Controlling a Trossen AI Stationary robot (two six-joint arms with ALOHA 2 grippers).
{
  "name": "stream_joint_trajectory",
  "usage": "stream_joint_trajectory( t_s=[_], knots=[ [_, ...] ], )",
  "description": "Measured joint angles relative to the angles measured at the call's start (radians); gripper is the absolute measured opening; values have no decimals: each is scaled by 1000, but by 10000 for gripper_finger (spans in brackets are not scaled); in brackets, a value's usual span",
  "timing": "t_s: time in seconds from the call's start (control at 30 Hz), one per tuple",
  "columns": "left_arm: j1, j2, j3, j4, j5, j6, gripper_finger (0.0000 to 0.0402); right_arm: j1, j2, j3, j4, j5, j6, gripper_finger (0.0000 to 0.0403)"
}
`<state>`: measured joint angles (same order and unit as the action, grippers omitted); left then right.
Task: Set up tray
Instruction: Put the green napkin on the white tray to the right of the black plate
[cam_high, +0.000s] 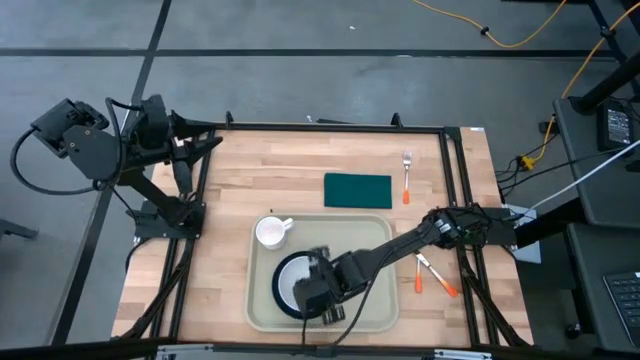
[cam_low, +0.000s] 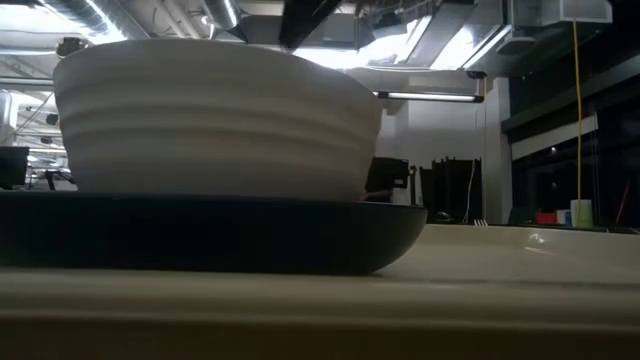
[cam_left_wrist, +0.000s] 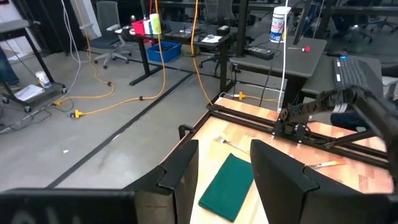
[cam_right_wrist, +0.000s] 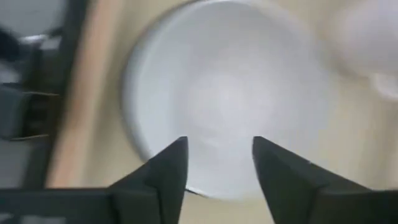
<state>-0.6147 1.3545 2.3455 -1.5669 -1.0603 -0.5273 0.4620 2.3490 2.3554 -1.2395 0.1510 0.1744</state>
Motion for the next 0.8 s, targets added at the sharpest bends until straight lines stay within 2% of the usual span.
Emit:
stream_joint_trajectory(
  t_s=[0.13,0.27,0.4,0.53,0.67,0.8],
  knots=[
    [0,-6,0,0,-2,9,141,-35,-87,0,-65,142,35,218],
    [0,-15,0,0,5,10,141,-90,-184,0,-107,171,114,236],
    [0,-26,0,-1,38,17,141,-155,-277,1,-196,207,163,238],
    [0,-40,0,-5,95,17,141,-216,-360,1,-336,351,208,238],
    [0,-60,0,-5,98,32,141,-282,-454,-28,-326,458,213,239],
    [0,-86,0,-5,96,41,141,-371,-534,-77,-328,479,193,239]
  ],
)
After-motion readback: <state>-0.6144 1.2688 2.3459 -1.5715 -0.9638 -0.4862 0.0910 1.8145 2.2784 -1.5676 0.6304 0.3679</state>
